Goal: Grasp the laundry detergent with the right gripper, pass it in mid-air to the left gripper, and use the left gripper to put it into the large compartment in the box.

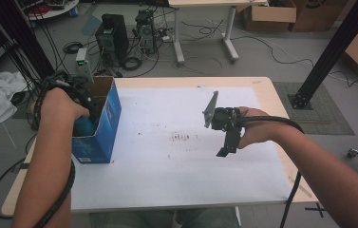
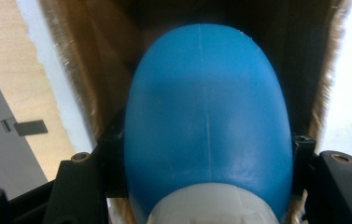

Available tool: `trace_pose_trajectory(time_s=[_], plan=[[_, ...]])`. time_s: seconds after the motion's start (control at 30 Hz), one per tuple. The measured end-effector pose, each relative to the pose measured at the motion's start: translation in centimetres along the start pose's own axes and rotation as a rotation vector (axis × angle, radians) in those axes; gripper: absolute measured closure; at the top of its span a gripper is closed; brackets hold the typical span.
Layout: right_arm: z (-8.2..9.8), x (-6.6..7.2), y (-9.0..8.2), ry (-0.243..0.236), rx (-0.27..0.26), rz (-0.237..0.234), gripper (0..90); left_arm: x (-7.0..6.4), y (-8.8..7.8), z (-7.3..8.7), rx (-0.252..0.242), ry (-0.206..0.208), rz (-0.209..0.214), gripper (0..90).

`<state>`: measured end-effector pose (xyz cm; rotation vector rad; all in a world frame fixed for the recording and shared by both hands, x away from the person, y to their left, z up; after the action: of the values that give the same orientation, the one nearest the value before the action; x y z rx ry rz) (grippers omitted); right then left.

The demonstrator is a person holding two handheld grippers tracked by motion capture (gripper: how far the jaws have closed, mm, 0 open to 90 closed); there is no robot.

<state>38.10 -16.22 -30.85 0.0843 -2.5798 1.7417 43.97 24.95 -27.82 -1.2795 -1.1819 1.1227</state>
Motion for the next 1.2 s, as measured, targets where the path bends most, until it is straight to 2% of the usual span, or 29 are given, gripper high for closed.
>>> trace_pose_trajectory(time_s=[0.27, 0.37, 0.53, 0.73, 1.2], plan=[[0.1, 0.0, -0.1, 0.005, -0.004, -0.001, 0.0, 0.1, 1.9, -0.1, -0.015, -0.005, -0.015, 38.1], [0.3, 0.0, -0.1, 0.009, -0.004, 0.001, 0.0, 0.2, 1.9, 0.0, -0.031, -0.003, -0.011, 38.1], [0.3, 0.1, -0.2, 0.008, -0.009, 0.002, 0.0, 0.1, 1.9, 0.1, -0.056, 0.023, -0.011, 38.1], [0.3, 0.1, -0.3, 0.006, -0.015, 0.006, 0.0, 0.3, 2.0, 0.4, -0.093, 0.024, -0.001, 38.1], [0.0, 0.3, -0.4, 0.006, -0.015, 0.012, 0.0, 0.2, 2.0, 0.6, -0.105, 0.038, -0.001, 36.4]])
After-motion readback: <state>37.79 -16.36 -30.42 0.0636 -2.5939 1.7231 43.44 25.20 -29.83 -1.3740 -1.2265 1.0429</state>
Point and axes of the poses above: each handheld gripper's, and its own axes: y roughly forward along the jaws, z roughly out of its underside, x roughly to its left, the point moved 1 cm from there along y, roughly forward along the jaws, and after that the axes turned 8 degrees about -x, right-handed, at the moved point
